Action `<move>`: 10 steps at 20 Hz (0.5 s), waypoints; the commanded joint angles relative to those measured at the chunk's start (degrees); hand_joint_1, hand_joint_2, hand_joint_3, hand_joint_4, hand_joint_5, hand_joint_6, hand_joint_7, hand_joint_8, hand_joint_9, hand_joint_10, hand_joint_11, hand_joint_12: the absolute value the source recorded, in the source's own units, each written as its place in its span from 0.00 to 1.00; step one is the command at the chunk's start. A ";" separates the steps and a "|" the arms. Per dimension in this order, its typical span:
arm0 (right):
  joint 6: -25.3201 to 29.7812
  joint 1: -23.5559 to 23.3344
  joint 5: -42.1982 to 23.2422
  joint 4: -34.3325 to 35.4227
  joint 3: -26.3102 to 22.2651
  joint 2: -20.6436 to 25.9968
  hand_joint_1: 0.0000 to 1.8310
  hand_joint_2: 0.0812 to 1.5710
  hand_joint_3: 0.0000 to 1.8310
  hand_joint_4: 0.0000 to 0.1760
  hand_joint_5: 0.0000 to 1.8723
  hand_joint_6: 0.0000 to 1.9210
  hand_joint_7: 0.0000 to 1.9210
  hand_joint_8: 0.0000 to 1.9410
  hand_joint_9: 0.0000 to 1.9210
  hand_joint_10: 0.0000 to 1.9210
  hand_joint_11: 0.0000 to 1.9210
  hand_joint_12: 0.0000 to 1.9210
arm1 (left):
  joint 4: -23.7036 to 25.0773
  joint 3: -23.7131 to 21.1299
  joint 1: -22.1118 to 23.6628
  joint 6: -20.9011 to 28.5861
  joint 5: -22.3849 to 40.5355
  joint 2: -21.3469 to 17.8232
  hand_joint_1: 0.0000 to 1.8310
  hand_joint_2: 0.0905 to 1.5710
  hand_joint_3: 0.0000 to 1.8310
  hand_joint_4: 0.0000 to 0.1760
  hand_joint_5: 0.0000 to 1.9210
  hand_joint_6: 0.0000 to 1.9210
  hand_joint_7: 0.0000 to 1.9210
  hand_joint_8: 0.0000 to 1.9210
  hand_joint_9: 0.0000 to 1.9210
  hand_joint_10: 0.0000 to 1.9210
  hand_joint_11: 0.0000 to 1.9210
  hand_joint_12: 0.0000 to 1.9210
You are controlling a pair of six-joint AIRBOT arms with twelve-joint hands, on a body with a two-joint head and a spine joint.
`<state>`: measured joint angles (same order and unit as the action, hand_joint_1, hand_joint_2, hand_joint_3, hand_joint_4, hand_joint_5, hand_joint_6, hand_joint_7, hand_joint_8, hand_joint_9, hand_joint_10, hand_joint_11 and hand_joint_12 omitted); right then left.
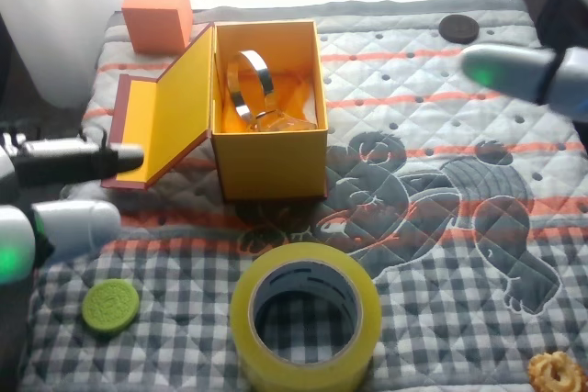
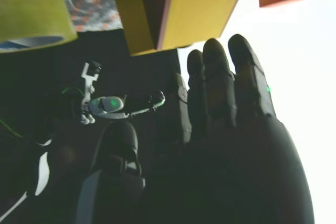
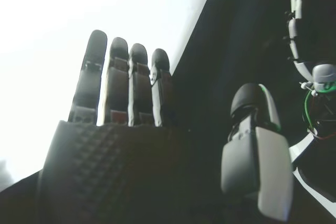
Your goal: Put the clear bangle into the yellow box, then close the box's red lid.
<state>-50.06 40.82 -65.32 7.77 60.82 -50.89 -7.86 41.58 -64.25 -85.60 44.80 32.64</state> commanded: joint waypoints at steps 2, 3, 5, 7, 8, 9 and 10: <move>-0.95 0.91 -8.88 0.15 -1.61 2.56 0.02 0.69 0.00 0.09 0.13 0.00 0.11 0.00 0.05 0.01 0.00 0.08 | 0.80 0.15 0.09 0.20 3.64 0.87 0.00 0.81 0.00 0.12 0.14 0.00 0.19 0.00 0.19 0.00 0.00 0.30; -1.10 1.46 -8.88 0.15 -1.97 3.13 0.02 0.69 0.00 0.09 0.13 0.00 0.11 0.00 0.05 0.01 0.00 0.08 | 1.14 0.36 0.09 0.20 2.80 1.40 0.00 0.81 0.00 0.12 0.14 0.00 0.19 0.00 0.19 0.00 0.00 0.30; -1.11 2.49 -9.00 0.17 -2.46 3.77 0.02 0.72 0.00 0.09 0.12 0.00 0.11 0.00 0.05 0.01 0.00 0.07 | 1.72 1.45 0.11 0.20 -0.19 3.48 0.00 0.81 0.00 0.00 0.11 0.00 0.13 0.00 0.13 0.00 0.02 0.24; -1.11 3.13 -9.01 0.17 -2.86 4.31 0.00 0.73 0.00 0.12 0.12 0.00 0.11 0.00 0.06 0.00 0.00 0.08 | 1.72 2.12 0.09 0.20 -2.33 4.67 0.00 0.82 0.00 0.00 0.12 0.00 0.13 0.00 0.13 0.00 0.03 0.24; -1.11 3.39 -9.02 0.19 -3.03 4.58 0.00 0.73 0.00 0.12 0.12 0.00 0.11 0.00 0.05 0.00 0.00 0.08 | 1.72 2.33 0.09 0.20 -2.99 5.07 0.00 0.83 0.01 0.00 0.11 0.00 0.13 0.00 0.13 0.00 0.02 0.24; -1.11 3.88 -9.11 0.43 -3.26 4.94 0.00 0.72 0.00 0.11 0.12 0.00 0.11 0.00 0.06 0.00 0.00 0.07 | 1.72 2.61 0.09 0.20 -3.91 5.62 0.00 0.84 0.00 0.00 0.09 0.00 0.13 0.00 0.13 0.00 0.04 0.23; -1.11 4.18 -9.22 0.74 -3.29 5.00 0.00 0.73 0.00 0.11 0.13 0.00 0.12 0.00 0.07 0.00 0.00 0.08 | 1.78 2.78 0.09 0.20 -4.37 5.97 0.00 0.84 0.00 0.00 0.09 0.00 0.13 0.00 0.13 0.00 0.04 0.22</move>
<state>-51.24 45.43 -67.40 7.77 57.49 -46.24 -6.20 44.40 -64.40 -85.58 35.11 38.41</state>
